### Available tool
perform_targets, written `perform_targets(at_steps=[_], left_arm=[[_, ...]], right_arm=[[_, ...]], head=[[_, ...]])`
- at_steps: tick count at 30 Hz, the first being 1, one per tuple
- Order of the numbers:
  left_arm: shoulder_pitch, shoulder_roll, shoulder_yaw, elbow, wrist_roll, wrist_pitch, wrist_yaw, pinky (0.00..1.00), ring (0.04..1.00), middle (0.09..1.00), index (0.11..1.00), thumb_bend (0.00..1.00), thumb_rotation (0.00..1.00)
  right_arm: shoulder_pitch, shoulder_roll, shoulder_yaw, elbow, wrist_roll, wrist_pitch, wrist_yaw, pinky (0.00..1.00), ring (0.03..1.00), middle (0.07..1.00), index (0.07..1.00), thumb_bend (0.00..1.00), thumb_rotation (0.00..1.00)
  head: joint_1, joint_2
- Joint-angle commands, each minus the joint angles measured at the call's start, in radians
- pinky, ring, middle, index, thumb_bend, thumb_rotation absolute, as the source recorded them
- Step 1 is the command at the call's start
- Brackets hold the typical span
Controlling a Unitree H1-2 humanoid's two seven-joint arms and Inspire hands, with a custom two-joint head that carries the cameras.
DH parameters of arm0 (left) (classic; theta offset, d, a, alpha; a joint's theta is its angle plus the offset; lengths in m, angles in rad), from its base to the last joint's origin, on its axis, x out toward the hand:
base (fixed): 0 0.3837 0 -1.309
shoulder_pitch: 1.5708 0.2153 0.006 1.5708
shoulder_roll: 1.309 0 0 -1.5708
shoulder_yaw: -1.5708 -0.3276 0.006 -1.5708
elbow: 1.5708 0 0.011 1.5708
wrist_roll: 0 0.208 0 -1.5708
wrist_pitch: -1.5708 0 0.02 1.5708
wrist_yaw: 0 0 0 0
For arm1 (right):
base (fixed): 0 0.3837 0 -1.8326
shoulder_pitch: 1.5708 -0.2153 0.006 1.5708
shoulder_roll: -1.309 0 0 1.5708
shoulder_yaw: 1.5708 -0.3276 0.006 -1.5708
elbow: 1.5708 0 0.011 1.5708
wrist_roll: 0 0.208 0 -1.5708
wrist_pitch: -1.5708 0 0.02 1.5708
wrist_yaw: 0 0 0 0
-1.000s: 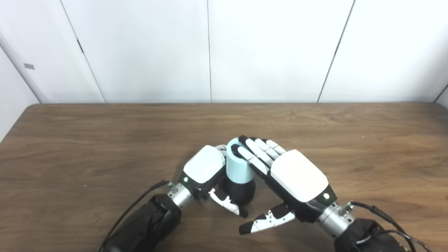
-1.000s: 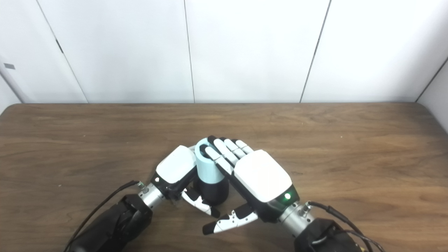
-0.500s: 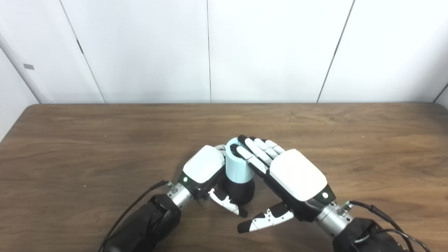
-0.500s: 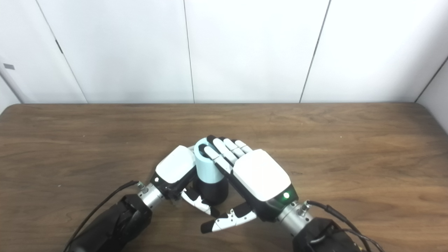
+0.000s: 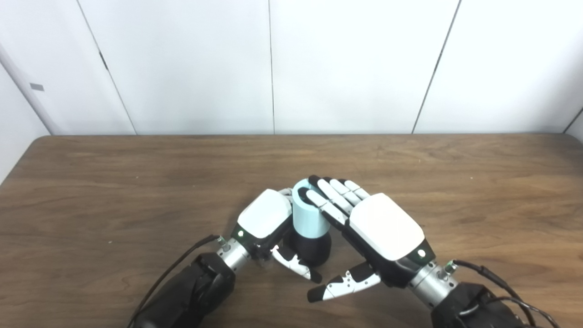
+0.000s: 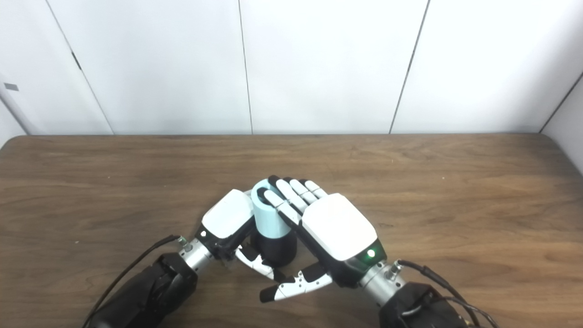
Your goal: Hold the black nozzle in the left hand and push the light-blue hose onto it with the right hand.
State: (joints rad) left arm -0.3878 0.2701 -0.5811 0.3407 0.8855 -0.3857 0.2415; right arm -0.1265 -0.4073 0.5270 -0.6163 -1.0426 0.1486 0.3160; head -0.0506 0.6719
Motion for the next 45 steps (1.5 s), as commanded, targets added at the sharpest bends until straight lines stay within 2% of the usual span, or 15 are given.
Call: perform_targets(at_steps=[1,7,17,23,27,31,34,36,38,45], left_arm=[[0.268,-0.068,-0.13,0.151,-0.004,-0.034,-0.04,0.76,0.517,0.478,0.491,0.52,0.0],[0.27,-0.071,-0.126,0.146,-0.014,-0.03,-0.048,0.76,0.515,0.484,0.483,0.52,0.0],[0.266,-0.072,-0.125,0.156,-0.015,-0.036,-0.043,0.76,0.515,0.489,0.476,0.52,0.0],[0.261,-0.067,-0.131,0.152,-0.003,-0.02,-0.06,0.78,0.536,0.485,0.482,0.52,0.0],[0.262,-0.068,-0.122,0.16,-0.018,-0.035,-0.05,0.77,0.55,0.489,0.476,0.52,0.0],[0.258,-0.069,-0.119,0.176,-0.027,-0.049,-0.044,0.77,0.537,0.479,0.49,0.52,0.0],[0.254,-0.067,-0.125,0.182,-0.017,-0.044,-0.046,0.77,0.524,0.472,0.497,0.52,0.0],[0.25,-0.065,-0.13,0.185,-0.005,-0.035,-0.05,0.78,0.524,0.467,0.504,0.52,0.0],[0.248,-0.067,-0.133,0.188,0.003,-0.022,-0.057,0.78,0.523,0.465,0.508,0.52,0.0],[0.24,-0.072,-0.134,0.209,0.006,-0.025,-0.052,0.79,0.533,0.471,0.501,0.52,0.0]], right_arm=[[0.068,-0.085,0.151,0.175,0.078,-0.011,0.413,0.95,0.982,0.958,0.917,0.93,0.88],[0.063,-0.081,0.172,0.185,0.068,0.003,0.449,0.95,0.992,0.97,0.924,0.95,0.9],[0.056,-0.081,0.178,0.191,0.072,0.015,0.456,0.96,0.996,0.972,0.935,0.94,0.91],[0.079,-0.074,0.148,0.196,0.082,-0.026,0.316,0.89,0.947,0.932,0.906,0.96,0.86],[0.082,-0.068,0.136,0.183,0.07,-0.036,0.275,0.88,0.943,0.932,0.929,0.95,0.86],[0.094,-0.058,0.121,0.166,0.06,-0.04,0.227,0.87,0.939,0.924,0.959,0.88,0.87],[0.107,-0.049,0.107,0.165,0.044,-0.061,0.151,0.85,0.942,0.944,0.992,0.83,0.84],[0.114,-0.043,0.093,0.166,0.046,-0.077,0.093,0.85,0.954,0.973,0.999,0.81,0.8],[0.117,-0.037,0.077,0.165,0.054,-0.089,0.042,0.85,0.963,0.993,1.0,0.8,0.81],[0.097,-0.02,0.027,0.143,0.099,-0.11,-0.045,0.9,0.999,1.0,1.0,0.81,0.79]], head=[[-0.002,0.001],[0.0,0.002],[-0.003,-0.001],[-0.003,-0.005],[-0.004,-0.008],[-0.002,-0.011],[-0.004,-0.013],[-0.006,-0.013],[-0.008,-0.014],[-0.008,-0.02]])
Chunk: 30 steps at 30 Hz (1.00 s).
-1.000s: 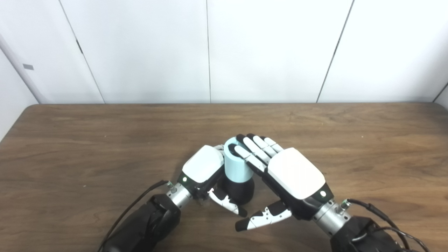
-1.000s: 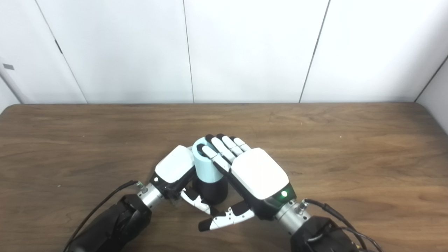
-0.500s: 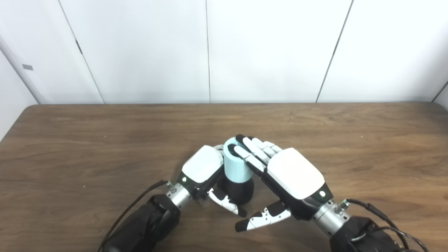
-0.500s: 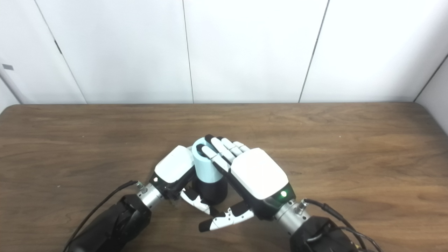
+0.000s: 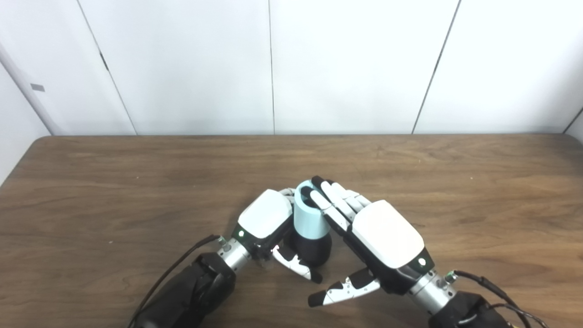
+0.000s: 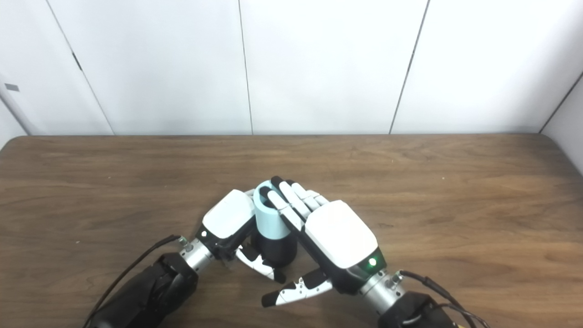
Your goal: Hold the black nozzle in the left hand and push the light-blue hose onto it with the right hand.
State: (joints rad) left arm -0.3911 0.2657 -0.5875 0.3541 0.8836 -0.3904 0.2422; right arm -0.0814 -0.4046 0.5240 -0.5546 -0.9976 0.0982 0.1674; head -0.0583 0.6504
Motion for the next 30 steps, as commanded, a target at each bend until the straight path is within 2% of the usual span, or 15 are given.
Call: perform_targets(at_steps=[1,6,11,18,20,23,26,30], left_arm=[[0.24,-0.068,-0.131,0.199,0.013,-0.022,-0.051,0.79,0.531,0.472,0.5,0.52,0.0],[0.231,-0.074,-0.144,0.222,0.031,-0.024,-0.032,0.78,0.547,0.484,0.485,0.52,0.0],[0.226,-0.082,-0.147,0.236,0.026,-0.026,-0.026,0.79,0.557,0.484,0.486,0.52,0.0],[0.225,-0.088,-0.146,0.234,0.028,-0.023,-0.014,0.78,0.552,0.48,0.489,0.52,0.0],[0.226,-0.088,-0.146,0.227,0.027,-0.019,-0.02,0.77,0.544,0.483,0.485,0.52,0.0],[0.227,-0.09,-0.145,0.225,0.021,-0.021,-0.026,0.77,0.546,0.489,0.478,0.52,0.0],[0.228,-0.09,-0.143,0.222,0.015,-0.017,-0.036,0.77,0.551,0.491,0.475,0.52,0.0],[0.227,-0.09,-0.14,0.234,0.015,-0.027,-0.026,0.77,0.525,0.478,0.491,0.52,0.0]], right_arm=[[0.043,-0.018,0.024,0.075,0.059,-0.063,0.094,0.91,1.0,1.0,1.0,0.81,0.8],[0.013,-0.003,0.008,0.06,0.065,-0.069,0.091,0.92,0.997,1.0,1.0,0.83,0.86],[-0.016,0.011,-0.004,0.059,0.071,-0.087,0.077,0.93,1.0,1.0,1.0,0.86,0.84],[-0.059,0.022,-0.023,0.028,0.071,-0.096,0.089,0.93,1.0,1.0,1.0,0.86,0.9],[-0.063,0.031,-0.039,0.024,0.087,-0.114,0.049,0.91,0.992,0.998,0.999,0.86,0.89],[-0.049,0.056,-0.069,0.048,0.097,-0.183,-0.089,0.8,0.897,0.907,0.901,0.84,0.83],[-0.04,0.082,-0.096,0.079,0.077,-0.248,-0.221,0.73,0.827,0.839,0.825,0.8,0.81],[-0.045,0.105,-0.132,0.094,0.06,-0.273,-0.292,0.73,0.833,0.858,0.834,0.76,0.83]], head=[[0.0,-0.001],[-0.002,-0.004],[-0.003,-0.006],[-0.003,-0.007],[-0.003,-0.006],[-0.002,-0.005],[-0.005,-0.005],[-0.009,-0.007]])
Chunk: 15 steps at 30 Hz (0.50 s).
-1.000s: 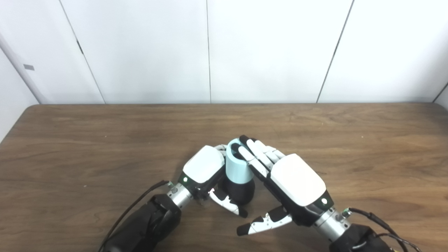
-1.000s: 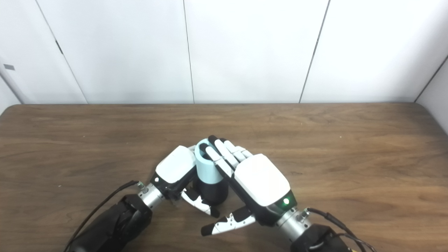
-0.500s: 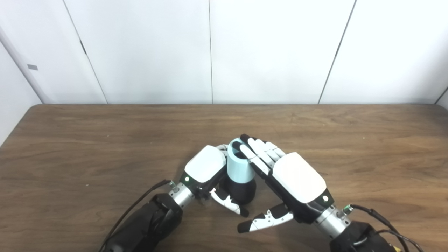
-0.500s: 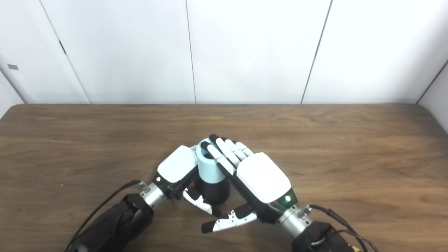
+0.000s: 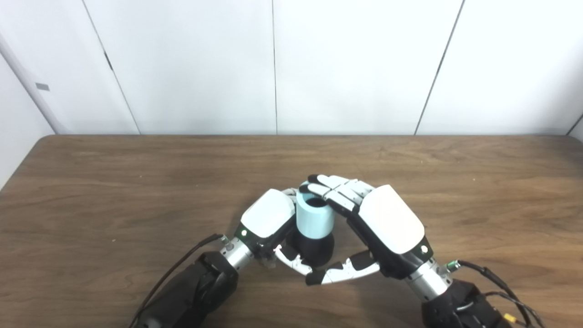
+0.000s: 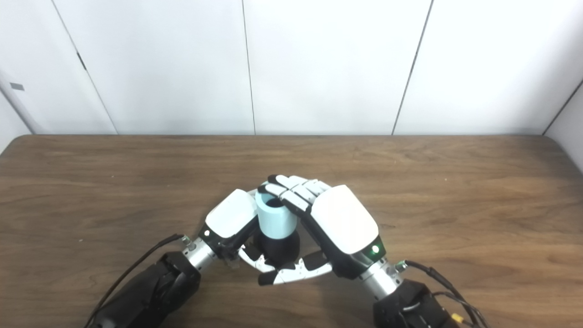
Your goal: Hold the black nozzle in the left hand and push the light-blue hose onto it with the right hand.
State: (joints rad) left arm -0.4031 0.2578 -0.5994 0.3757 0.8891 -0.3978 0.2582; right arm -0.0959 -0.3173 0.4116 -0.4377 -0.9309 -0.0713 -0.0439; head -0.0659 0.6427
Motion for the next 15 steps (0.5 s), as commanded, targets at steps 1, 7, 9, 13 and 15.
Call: perform_targets(at_steps=[1,7,9,13,15], left_arm=[[0.238,-0.083,-0.128,0.215,0.011,-0.02,-0.041,0.77,0.524,0.479,0.49,0.52,0.0],[0.234,-0.084,-0.131,0.224,0.022,-0.015,-0.04,0.78,0.53,0.484,0.485,0.52,0.0],[0.235,-0.085,-0.129,0.228,0.019,-0.019,-0.033,0.78,0.522,0.481,0.487,0.52,0.0],[0.234,-0.085,-0.132,0.23,0.025,-0.017,-0.031,0.78,0.527,0.483,0.485,0.52,0.0],[0.233,-0.085,-0.132,0.231,0.023,-0.021,-0.032,0.78,0.526,0.484,0.484,0.52,0.0]], right_arm=[[-0.036,0.022,-0.03,-0.025,-0.003,-0.1,-0.084,0.73,0.839,0.863,0.844,0.75,0.82],[-0.071,0.051,-0.093,-0.064,0.005,-0.055,-0.032,0.8,0.886,0.916,0.919,0.75,0.9],[-0.081,0.059,-0.109,-0.071,0.014,-0.055,-0.02,0.82,0.899,0.929,0.93,0.75,0.91],[-0.109,0.07,-0.14,-0.065,0.027,-0.069,-0.027,0.81,0.9,0.926,0.936,0.75,0.91],[-0.118,0.07,-0.155,-0.062,0.038,-0.07,-0.024,0.84,0.919,0.945,0.949,0.75,0.92]], head=[[-0.001,0.001],[-0.002,0.001],[-0.004,0.001],[-0.003,0.0],[-0.003,0.0]])
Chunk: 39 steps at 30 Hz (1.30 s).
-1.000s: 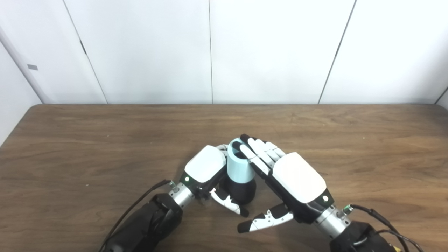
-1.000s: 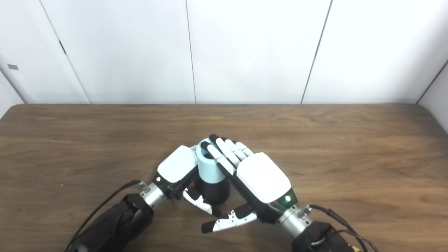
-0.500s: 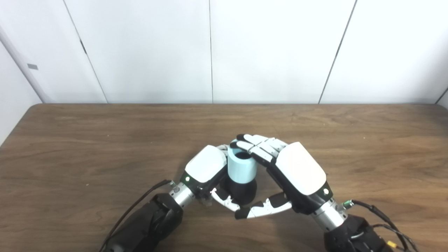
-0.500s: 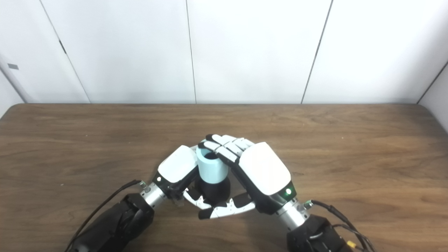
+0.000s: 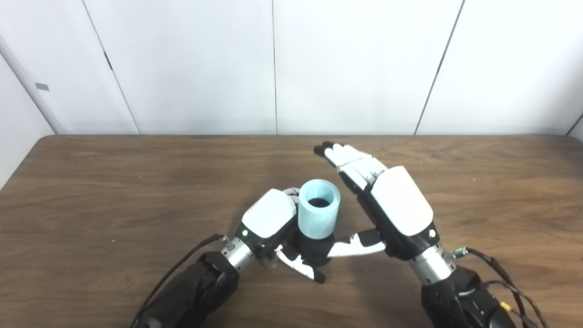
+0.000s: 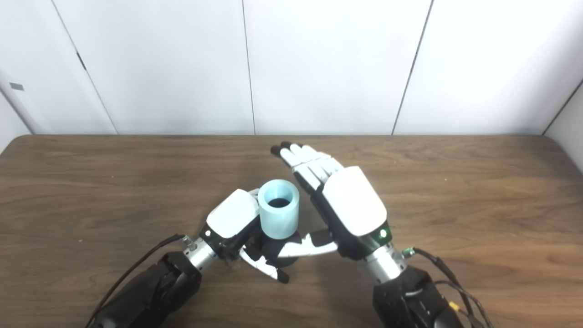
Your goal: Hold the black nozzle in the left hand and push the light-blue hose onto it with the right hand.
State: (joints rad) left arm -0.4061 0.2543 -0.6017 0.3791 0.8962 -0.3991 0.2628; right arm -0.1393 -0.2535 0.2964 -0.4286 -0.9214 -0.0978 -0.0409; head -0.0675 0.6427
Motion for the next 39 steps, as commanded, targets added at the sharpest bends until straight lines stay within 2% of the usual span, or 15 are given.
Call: perform_targets(at_steps=[1,4,8,13,15,17,20,22,24,26,29,34,36,39], left_arm=[[0.236,-0.081,-0.131,0.225,0.018,-0.016,-0.04,0.78,0.526,0.484,0.484,0.52,0.0],[0.234,-0.081,-0.133,0.227,0.025,-0.011,-0.036,0.79,0.527,0.484,0.485,0.52,0.0],[0.234,-0.084,-0.129,0.237,0.022,-0.016,-0.027,0.78,0.523,0.48,0.49,0.52,0.0],[0.232,-0.084,-0.126,0.24,0.027,-0.008,-0.019,0.77,0.52,0.477,0.494,0.52,0.0],[0.232,-0.083,-0.125,0.237,0.024,-0.007,-0.023,0.77,0.521,0.478,0.492,0.52,0.0],[0.232,-0.081,-0.124,0.236,0.024,-0.008,-0.023,0.77,0.521,0.479,0.491,0.52,0.0],[0.231,-0.078,-0.125,0.233,0.029,-0.005,-0.021,0.78,0.522,0.48,0.489,0.52,0.0],[0.232,-0.077,-0.122,0.234,0.026,-0.006,-0.019,0.77,0.522,0.481,0.488,0.52,0.0],[0.232,-0.077,-0.12,0.235,0.021,-0.007,-0.019,0.77,0.526,0.483,0.486,0.52,0.0],[0.232,-0.076,-0.118,0.233,0.02,-0.005,-0.021,0.77,0.534,0.485,0.483,0.52,0.0],[0.233,-0.072,-0.116,0.228,0.017,-0.001,-0.029,0.77,0.544,0.488,0.479,0.52,0.0],[0.232,-0.065,-0.115,0.229,0.018,-0.001,-0.029,0.77,0.527,0.48,0.49,0.52,0.0],[0.232,-0.062,-0.116,0.222,0.02,0.012,-0.047,0.78,0.536,0.482,0.488,0.52,0.0],[0.234,-0.062,-0.114,0.22,0.019,0.011,-0.041,0.77,0.528,0.479,0.491,0.52,0.0]], right_arm=[[-0.077,0.003,-0.052,-0.07,0.033,-0.037,-0.021,0.84,0.924,0.95,0.953,0.75,0.92],[-0.08,-0.013,-0.089,-0.054,0.03,-0.017,-0.01,0.89,0.967,0.993,0.995,0.79,0.98],[-0.072,-0.042,-0.146,-0.042,0.061,0.002,0.018,0.92,0.997,1.0,1.0,0.78,1.0],[-0.019,-0.022,-0.23,-0.078,0.153,0.047,0.036,0.93,0.988,1.0,1.0,0.74,0.93],[0.012,-0.021,-0.267,-0.085,0.196,0.051,0.027,0.89,0.972,0.997,1.0,0.72,0.92],[0.042,-0.011,-0.303,-0.087,0.285,0.06,0.024,0.87,0.959,0.991,1.0,0.64,0.91],[0.079,0.023,-0.349,-0.087,0.43,0.063,0.009,0.85,0.939,0.963,0.964,0.43,0.86],[0.099,0.055,-0.376,-0.093,0.528,0.076,0.004,0.84,0.919,0.941,0.927,0.35,0.86],[0.118,0.086,-0.402,-0.095,0.628,0.086,0.001,0.79,0.886,0.917,0.889,0.29,0.78],[0.134,0.102,-0.419,-0.093,0.67,0.086,0.002,0.76,0.856,0.893,0.863,0.25,0.75],[0.159,0.121,-0.433,-0.085,0.697,0.07,0.0,0.75,0.849,0.885,0.858,0.22,0.76],[0.193,0.139,-0.439,-0.053,0.723,0.027,-0.006,0.75,0.852,0.877,0.848,0.26,0.76],[0.199,0.147,-0.439,-0.045,0.733,0.033,-0.007,0.77,0.86,0.878,0.852,0.27,0.76],[0.206,0.172,-0.442,-0.039,0.769,0.04,-0.016,0.76,0.853,0.868,0.844,0.23,0.73]], head=[[-0.003,0.001],[-0.001,0.0],[-0.001,0.0],[-0.001,0.0],[-0.003,-0.001],[-0.005,-0.001],[-0.004,-0.003],[-0.003,-0.004],[-0.002,-0.004],[0.001,-0.003],[0.001,-0.001],[-0.005,-0.002],[-0.003,-0.002],[-0.002,0.001]])
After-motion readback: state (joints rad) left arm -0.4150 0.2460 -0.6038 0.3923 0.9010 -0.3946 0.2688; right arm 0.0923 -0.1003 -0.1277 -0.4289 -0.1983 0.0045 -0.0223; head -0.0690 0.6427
